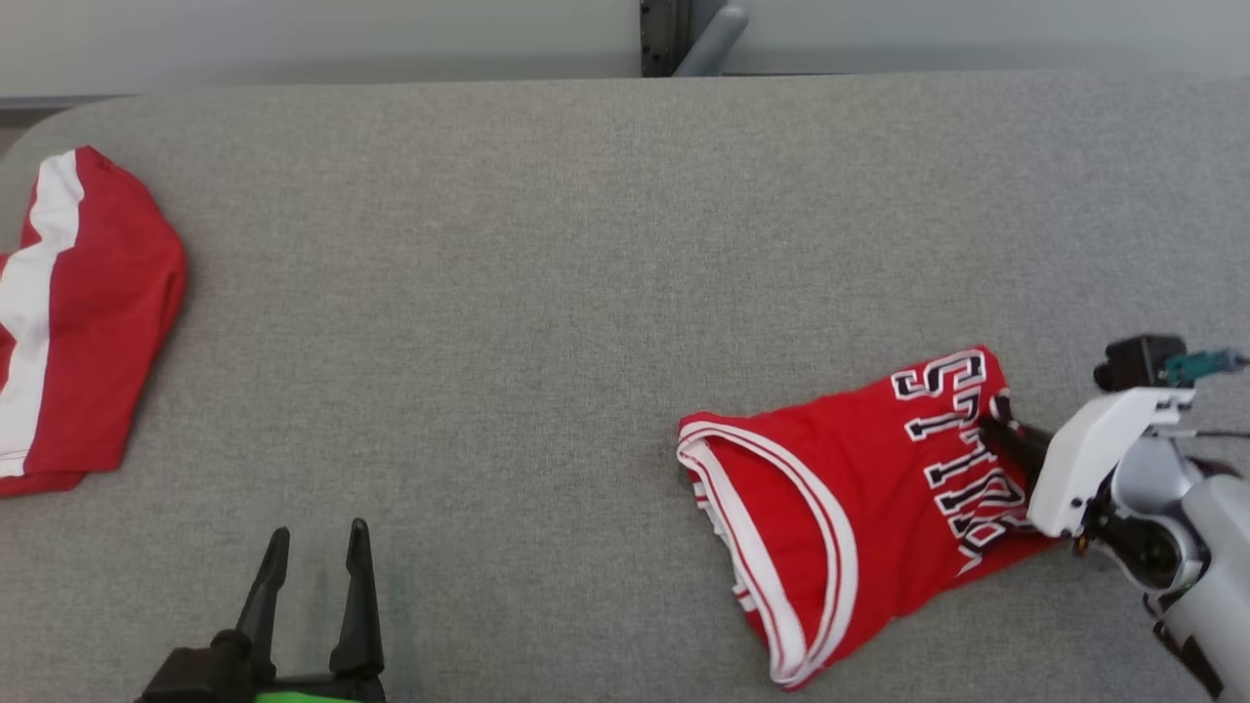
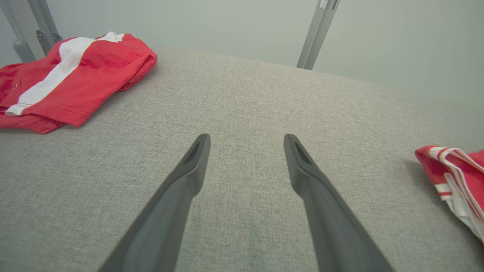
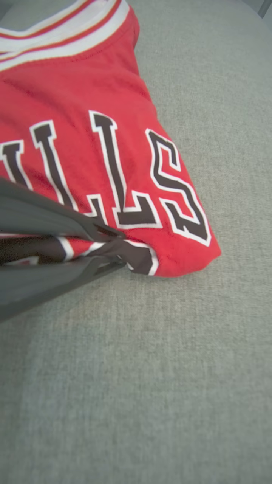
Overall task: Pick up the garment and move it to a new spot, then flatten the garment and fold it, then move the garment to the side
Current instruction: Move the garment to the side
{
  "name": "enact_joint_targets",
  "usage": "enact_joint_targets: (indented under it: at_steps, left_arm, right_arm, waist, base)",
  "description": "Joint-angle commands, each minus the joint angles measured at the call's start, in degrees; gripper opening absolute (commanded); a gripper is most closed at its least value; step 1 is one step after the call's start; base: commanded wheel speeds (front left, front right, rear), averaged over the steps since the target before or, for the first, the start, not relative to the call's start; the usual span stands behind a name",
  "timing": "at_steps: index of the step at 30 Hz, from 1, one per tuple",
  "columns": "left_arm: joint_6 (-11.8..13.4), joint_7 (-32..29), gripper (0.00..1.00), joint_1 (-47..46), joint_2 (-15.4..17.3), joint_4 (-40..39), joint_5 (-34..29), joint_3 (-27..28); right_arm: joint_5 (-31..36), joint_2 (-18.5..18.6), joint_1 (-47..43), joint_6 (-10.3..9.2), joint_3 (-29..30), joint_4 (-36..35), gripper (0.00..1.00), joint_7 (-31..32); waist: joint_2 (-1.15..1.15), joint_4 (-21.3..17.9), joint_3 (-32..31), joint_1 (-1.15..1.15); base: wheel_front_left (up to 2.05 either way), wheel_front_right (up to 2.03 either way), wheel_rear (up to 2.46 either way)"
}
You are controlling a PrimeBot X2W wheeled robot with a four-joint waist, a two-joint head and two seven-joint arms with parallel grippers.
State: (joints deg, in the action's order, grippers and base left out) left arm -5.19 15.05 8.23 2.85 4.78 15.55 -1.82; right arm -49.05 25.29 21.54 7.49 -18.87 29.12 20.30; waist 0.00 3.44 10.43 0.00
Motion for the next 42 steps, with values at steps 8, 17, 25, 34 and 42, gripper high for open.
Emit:
enact_joint_targets:
  at_steps: [8, 17, 25, 34, 42]
  left_arm:
    - [-1.33, 0.15, 1.00, -6.41, 0.12, -2.45, -2.81, 1.35]
    - [-2.14, 0.15, 1.00, -9.64, 1.22, -4.46, -4.77, 2.35]
    - [-2.28, 0.15, 1.00, -8.39, 2.94, -6.40, -5.14, 3.06]
    - [-2.31, 0.15, 1.00, -7.60, 2.88, -7.41, -5.14, 3.67]
    - [-2.33, 0.15, 1.00, -6.74, 1.44, -6.49, -4.30, 3.28]
  right_arm:
    - [0.36, 9.02, 12.58, -0.03, 0.92, -3.36, 0.00, -1.68]
    - [2.47, 17.04, 19.95, -0.03, 10.85, 5.46, 0.00, -3.96]
    - [5.33, 22.67, 24.39, -0.02, 16.94, 15.09, 0.00, -6.10]
    - [11.04, 22.53, 28.59, -0.03, 18.89, 22.11, 0.69, -8.22]
    - [14.97, 21.44, 29.40, -0.03, 17.15, 21.87, 1.00, -13.21]
  waist:
    - [0.00, -4.30, 11.96, 0.00]
    - [0.00, -5.77, 18.24, 0.00]
    - [0.00, -5.12, 20.80, 0.00]
    - [0.00, -4.48, 21.12, 0.00]
    - [0.00, -5.56, 17.89, 0.00]
  base:
    - [0.00, 0.00, 0.00]
    - [0.00, 0.00, 0.00]
    - [0.00, 0.00, 0.00]
    - [0.00, 0.00, 0.00]
    - [0.00, 0.00, 0.00]
